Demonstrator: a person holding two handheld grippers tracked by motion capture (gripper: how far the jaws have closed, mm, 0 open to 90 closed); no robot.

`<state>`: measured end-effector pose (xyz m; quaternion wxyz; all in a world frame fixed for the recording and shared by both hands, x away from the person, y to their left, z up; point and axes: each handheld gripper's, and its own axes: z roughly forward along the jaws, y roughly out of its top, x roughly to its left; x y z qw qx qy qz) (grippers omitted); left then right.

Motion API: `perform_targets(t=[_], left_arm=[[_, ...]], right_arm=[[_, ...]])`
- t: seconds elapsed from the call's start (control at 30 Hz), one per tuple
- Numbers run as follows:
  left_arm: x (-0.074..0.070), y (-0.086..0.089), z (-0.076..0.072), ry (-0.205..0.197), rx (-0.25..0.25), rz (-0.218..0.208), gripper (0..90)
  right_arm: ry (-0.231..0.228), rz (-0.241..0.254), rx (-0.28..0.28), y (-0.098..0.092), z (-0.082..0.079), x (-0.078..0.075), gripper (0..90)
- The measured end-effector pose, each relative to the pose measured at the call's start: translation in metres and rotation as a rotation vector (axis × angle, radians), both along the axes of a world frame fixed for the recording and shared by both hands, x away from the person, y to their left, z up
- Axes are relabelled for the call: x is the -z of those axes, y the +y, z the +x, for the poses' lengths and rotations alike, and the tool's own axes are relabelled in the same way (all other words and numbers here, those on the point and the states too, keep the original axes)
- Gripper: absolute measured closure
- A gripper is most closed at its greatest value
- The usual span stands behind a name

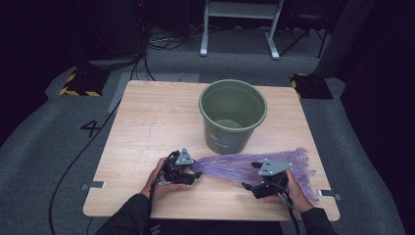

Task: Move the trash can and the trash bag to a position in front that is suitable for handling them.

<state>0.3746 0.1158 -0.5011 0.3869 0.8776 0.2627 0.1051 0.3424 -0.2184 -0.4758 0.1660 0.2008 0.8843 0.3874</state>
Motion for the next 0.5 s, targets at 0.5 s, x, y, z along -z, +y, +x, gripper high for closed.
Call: perform_targets(t=[0.5], left_arm=[[0.001,-0.006,0.009,0.0,0.0,-0.011,42.9]], right_arm=[[-0.041,-0.035,0.15,-0.005,0.033,0.018,16.5]])
